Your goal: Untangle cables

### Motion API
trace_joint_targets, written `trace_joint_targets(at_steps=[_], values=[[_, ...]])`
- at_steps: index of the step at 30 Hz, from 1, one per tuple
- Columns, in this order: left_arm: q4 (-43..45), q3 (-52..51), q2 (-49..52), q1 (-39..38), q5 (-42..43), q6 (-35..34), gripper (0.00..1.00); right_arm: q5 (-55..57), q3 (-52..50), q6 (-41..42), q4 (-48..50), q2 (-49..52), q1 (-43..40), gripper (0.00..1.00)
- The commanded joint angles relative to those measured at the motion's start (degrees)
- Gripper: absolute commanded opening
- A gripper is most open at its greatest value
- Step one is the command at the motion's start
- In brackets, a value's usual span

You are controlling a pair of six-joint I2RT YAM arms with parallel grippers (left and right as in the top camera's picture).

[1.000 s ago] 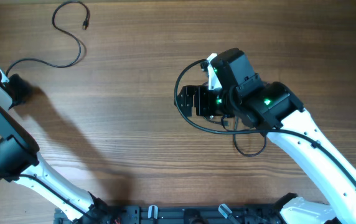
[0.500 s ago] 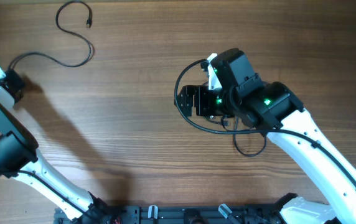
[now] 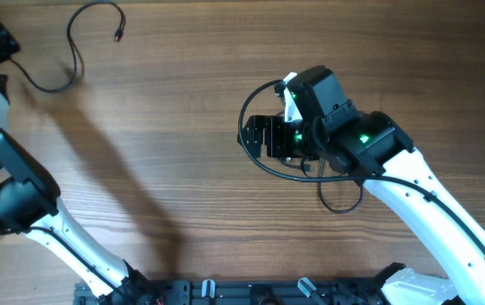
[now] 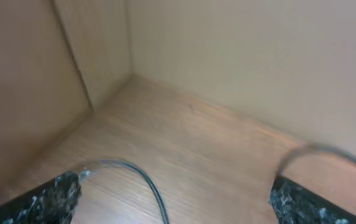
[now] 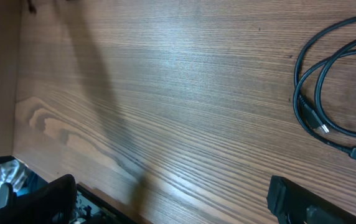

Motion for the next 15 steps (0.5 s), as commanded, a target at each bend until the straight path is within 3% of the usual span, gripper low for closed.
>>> trace_joint_targets(at_steps=[1,7,12,15], values=[[-5.2,0.0,2.3,-1.2,1.2,0.5,1.0,-0.5,0.0,0.7,0.3,0.5,0.0,1.0],[-20.0,-0.1,1.9,-5.7,0.9,0.5,1.0,0.3,0.0,0.5,0.5,0.5,0.0,1.0],[-29.4,-0.1,0.9,-8.3,-11.0,0.2,1.0,2.1,0.0,0.4,0.7,0.5,0.0,1.0],[-35.4,-0.1,-0.4,-8.3,-10.8,-2.4,1.0,3.1,0.0,0.6,0.8,0.5,0.0,1.0]])
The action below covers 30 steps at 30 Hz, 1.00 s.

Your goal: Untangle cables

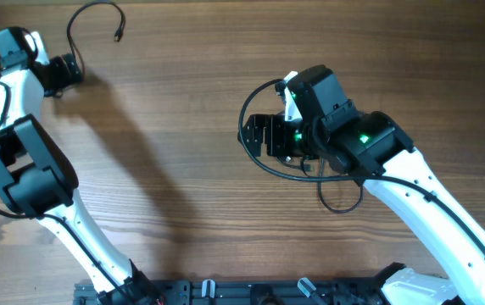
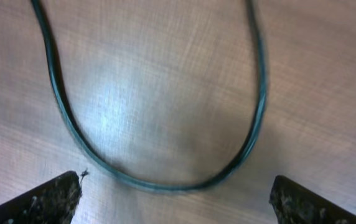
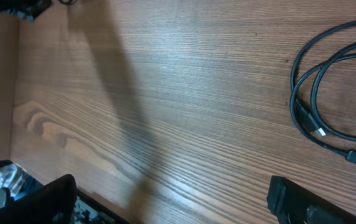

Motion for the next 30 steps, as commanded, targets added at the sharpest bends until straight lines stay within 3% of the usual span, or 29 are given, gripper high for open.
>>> trace_joint_targets(at_steps=[1,7,9,10,13,14,19,22,24,30], values=[[-5.7,-0.1,-2.4,0.6,-2.9,-2.9,1.0,3.1,0.0,0.5,0.5,0.5,0.0,1.0],[-15.4,-0.1,-2.3,0.6,15.0,-3.7,1.0,4.7,0.0,0.6,2.6,0.5,0.0,1.0],[-14.0,-0.1,-2.3,0.6,15.4,-3.8,1.0,4.7,0.0,0.6,2.6,0.5,0.0,1.0],[-13.4,-0.1,-2.3,0.6,14.8,-5.7,1.0,4.7,0.0,0.6,2.5,0.5,0.0,1.0],[-10.9,-0.1,-2.2,1.8,7.7,-21.5,1.0,4.6,0.0,0.6,2.0,0.5,0.0,1.0],[-10.1,-0.1,-2.2,2.4,7.8,-22.7,1.0,4.6,0.0,0.6,1.7,0.5,0.0,1.0],[-9.1,0.4,-2.1,3.8,5.5,-25.0,0.99,4.7,0.0,0.6,1.4,0.7,0.0,1.0],[-4.7,0.4,-2.0,2.5,-6.7,-24.9,0.93,4.6,0.0,0.6,1.2,1.1,0.0,1.0],[-2.0,0.4,-2.0,1.6,-10.6,-24.3,0.88,4.6,0.0,0.6,0.8,1.1,0.0,1.0],[3.8,0.3,1.6,0.0,-10.4,-24.6,0.81,4.6,0.0,0.6,0.8,1.1,0.0,1.0]])
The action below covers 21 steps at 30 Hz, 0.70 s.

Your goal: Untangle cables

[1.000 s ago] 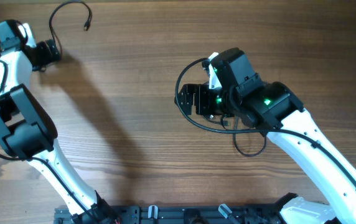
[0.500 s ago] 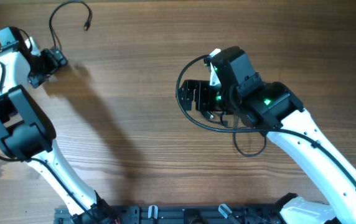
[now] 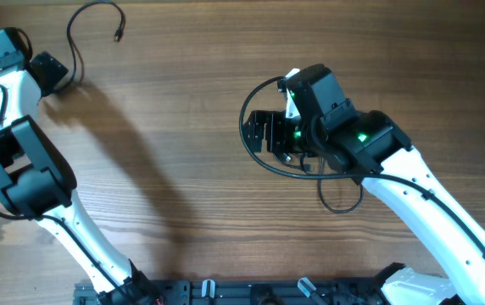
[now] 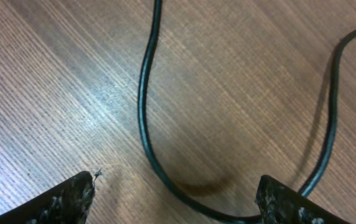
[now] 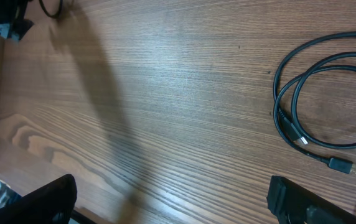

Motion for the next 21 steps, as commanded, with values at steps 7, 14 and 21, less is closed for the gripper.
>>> trace_joint_targets(at_steps=[7,14,21], values=[[1.7,0.3,5.4,0.7,-2.2,-0.5,0.84,1.0,0.0,0.4,0.4,0.6,0.0,1.0],[6.9,0.3,8.4,0.2,3.0,-0.4,0.3,1.0,0.0,2.1,0.1,0.6,0.0,1.0],[11.2,0.3,10.2,0.2,5.1,8.7,0.15,1.0,0.0,2.2,0.2,0.6,0.0,1.0]])
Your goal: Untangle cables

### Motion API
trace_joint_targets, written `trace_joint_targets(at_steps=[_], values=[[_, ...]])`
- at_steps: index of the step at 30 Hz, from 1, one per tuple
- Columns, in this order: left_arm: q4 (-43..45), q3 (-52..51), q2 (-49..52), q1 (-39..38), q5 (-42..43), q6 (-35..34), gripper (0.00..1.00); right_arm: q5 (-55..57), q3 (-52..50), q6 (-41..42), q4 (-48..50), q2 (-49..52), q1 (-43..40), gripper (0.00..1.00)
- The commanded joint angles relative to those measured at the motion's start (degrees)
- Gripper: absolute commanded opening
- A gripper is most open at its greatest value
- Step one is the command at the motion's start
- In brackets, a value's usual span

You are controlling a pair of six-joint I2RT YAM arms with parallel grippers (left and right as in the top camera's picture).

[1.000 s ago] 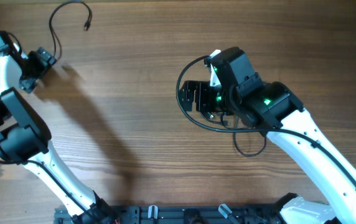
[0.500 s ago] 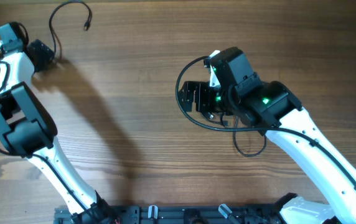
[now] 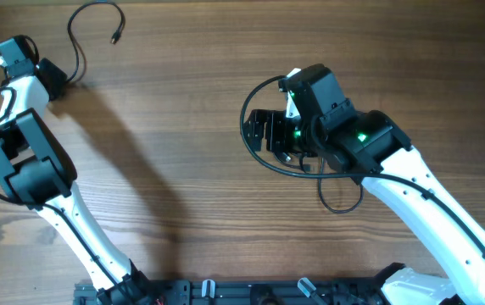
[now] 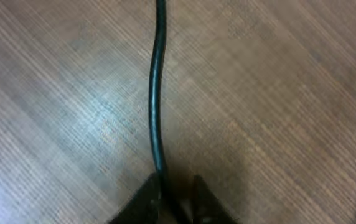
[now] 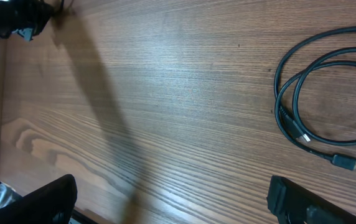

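A thin black cable (image 3: 80, 38) curls across the table's top left, its plug end (image 3: 114, 38) lying free. My left gripper (image 3: 50, 74) is at its lower bend. In the left wrist view the gripper (image 4: 177, 198) is shut on that cable (image 4: 158, 93), which runs straight up from between the fingers. A thicker black cable (image 3: 264, 165) lies looped at mid-table under my right gripper (image 3: 264, 135). The right gripper (image 5: 178, 205) stands open with bare wood between its fingers. The loops (image 5: 318, 99) and a plug (image 5: 346, 163) lie to its right.
Wooden table (image 3: 166, 152) all around. The left arm's shadow (image 5: 97, 93) crosses the wood. A black rail (image 3: 225, 292) runs along the near edge. My right arm's white links (image 3: 429, 212) cover the lower right.
My left gripper was open just above the thin cable's bend. It is now lower and shut on that cable. The right gripper is still open over the looped cable.
My left gripper was first at the far left edge, open, facing the wall. Then it was open over the thin cable's loop, then closer to it, and now it is shut on it. The right gripper stayed open by the coiled cable throughout.
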Motion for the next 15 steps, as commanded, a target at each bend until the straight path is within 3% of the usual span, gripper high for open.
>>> trace_joint_targets(at_steps=[1,7,10,12,14,15], values=[[2.1,-0.2,3.2,-0.2,4.3,10.1,0.13,1.0,0.0,0.7,0.1,0.5,0.0,1.0],[4.2,1.2,2.5,-1.2,5.4,28.8,0.04,1.0,0.0,1.8,-0.2,0.5,0.0,1.0],[5.3,3.6,0.6,-1.4,5.0,31.1,0.04,0.7,0.0,1.7,-0.1,0.5,0.0,1.0],[5.5,5.3,-0.1,-1.4,5.1,30.0,0.2,0.8,0.0,1.7,-0.1,0.5,0.0,1.0],[5.2,5.7,-0.2,-1.4,5.0,27.4,0.82,0.7,0.0,1.7,-0.1,0.5,0.0,1.0],[4.7,5.7,-0.1,-1.4,5.0,26.0,1.0,0.6,0.0,1.7,-0.1,0.5,0.0,1.0]])
